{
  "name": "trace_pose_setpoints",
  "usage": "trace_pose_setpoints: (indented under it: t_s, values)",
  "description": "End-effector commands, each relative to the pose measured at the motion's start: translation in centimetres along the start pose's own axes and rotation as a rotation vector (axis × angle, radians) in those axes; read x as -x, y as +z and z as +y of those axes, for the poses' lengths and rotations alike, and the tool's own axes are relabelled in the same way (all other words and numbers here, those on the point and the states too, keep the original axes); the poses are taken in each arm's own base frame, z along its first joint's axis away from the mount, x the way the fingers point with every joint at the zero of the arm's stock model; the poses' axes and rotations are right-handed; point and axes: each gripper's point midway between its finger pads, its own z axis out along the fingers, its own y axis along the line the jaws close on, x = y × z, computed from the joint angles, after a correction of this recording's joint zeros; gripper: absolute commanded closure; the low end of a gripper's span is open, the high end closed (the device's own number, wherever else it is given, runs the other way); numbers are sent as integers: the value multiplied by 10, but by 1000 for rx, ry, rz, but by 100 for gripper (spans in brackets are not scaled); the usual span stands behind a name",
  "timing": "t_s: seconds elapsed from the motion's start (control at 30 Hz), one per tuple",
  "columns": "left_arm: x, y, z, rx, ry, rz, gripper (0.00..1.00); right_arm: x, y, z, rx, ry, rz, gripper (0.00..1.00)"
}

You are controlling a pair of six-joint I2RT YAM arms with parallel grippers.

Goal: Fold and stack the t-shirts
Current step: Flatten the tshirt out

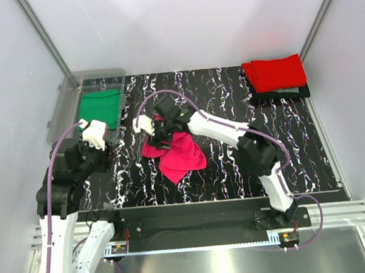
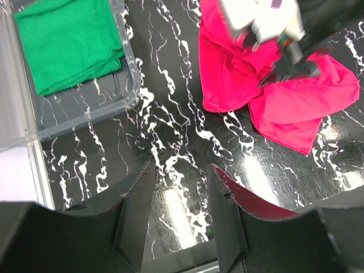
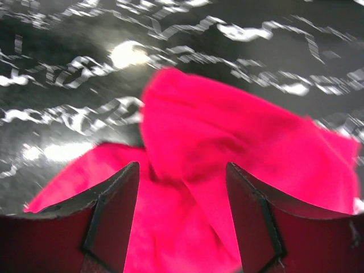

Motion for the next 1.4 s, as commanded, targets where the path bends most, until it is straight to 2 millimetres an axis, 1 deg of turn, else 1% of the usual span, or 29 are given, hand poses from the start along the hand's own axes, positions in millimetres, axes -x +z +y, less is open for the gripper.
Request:
trace_pose_setpoints:
  t_s: [0.0, 0.1, 0.13, 0.2, 0.23, 0.37, 0.43, 0.47, 0.53, 0.57, 0.63, 0.67, 0.7, 0.73, 0.77, 0.8, 0.87, 0.9, 0.97, 1.0, 1.07, 1.1, 1.13, 1.17, 1.2, 1.27, 1.3, 1.33, 1.37]
  values:
    - [2, -3, 4, 26, -32, -8, 53, 31, 20, 23, 56, -57, -60, 31]
    - [4, -4, 6, 35, -68, -15, 53, 30, 33, 36, 91, -62, -53, 31]
    - [5, -4, 7, 35, -75, -19, 53, 29, 41, 42, 102, -67, -44, 30]
    - [5, -5, 9, 46, -97, -22, 53, 23, 49, 42, 90, -55, -22, 30]
    - [6, -5, 10, 48, -105, -23, 53, 21, 57, 39, 77, -46, -16, 30]
    - [7, -6, 9, 41, -120, -26, 53, 10, 76, 17, -34, -35, 19, 28]
    - [6, -5, 13, 59, -137, -20, 53, 6, 85, 10, -58, -28, 27, 30]
    - [5, -4, 14, 61, -145, -16, 53, 5, 87, 7, -70, -28, 33, 43]
    - [6, -4, 14, 58, -152, -14, 53, 3, 92, 3, -90, -17, 40, 60]
    - [6, -4, 15, 61, -156, -15, 53, 2, 92, 0, -109, -17, 50, 78]
    - [10, -4, 16, 61, -157, -21, 52, 3, 89, -7, -138, -17, 50, 95]
    - [11, -5, 16, 62, -158, -24, 52, 4, 84, -11, -166, -23, 60, 100]
    - [15, -7, 17, 65, -155, -33, 52, 5, 77, -16, -191, -24, 64, 100]
    - [18, -7, 19, 72, -152, -39, 52, 21, 59, -26, -232, -31, 33, 100]
    - [21, -8, 20, 78, -145, -45, 52, 28, 44, -36, -275, -27, 23, 100]
    - [27, -10, 24, 92, -136, -66, 52, 46, 11, -51, -333, -12, -23, 100]
    - [33, -9, 28, 105, -129, -82, 52, 66, -30, -70, -414, 6, -80, 100]
    - [40, -9, 31, 117, -123, -109, 52, 84, -72, -84, -476, 16, -139, 100]
    - [45, -4, 34, 119, -118, -124, 51, 104, -118, -94, -550, 14, -198, 100]
    - [50, 1, 35, 114, -111, -149, 51, 124, -160, -95, -597, -2, -259, 100]
    - [56, 6, 34, 93, -103, -168, 50, 135, -205, -102, -691, -16, -296, 100]
    - [61, 13, 32, 67, -98, -176, 50, 151, -243, -99, -749, -44, -349, 100]
    - [63, 16, 31, 50, -98, -178, 50, 157, -262, -97, -779, -54, -370, 100]
    - [64, 24, 31, 34, -103, -163, 50, 163, -280, -96, -811, -64, -391, 100]
    - [68, 28, 29, 10, -98, -172, 50, 173, -312, -91, -859, -85, -432, 100]
    - [68, 38, 25, -31, -95, -161, 50, 178, -345, -90, -931, -87, -454, 100]
    - [66, 49, 19, -90, -83, -136, 50, 181, -370, -87, -973, -98, -472, 100]
    - [65, 54, 16, -110, -86, -120, 50, 181, -382, -85, -1000, -101, -474, 100]
    - [60, 65, 11, -143, -89, -85, 50, 176, -393, -84, -1039, -95, -458, 100]
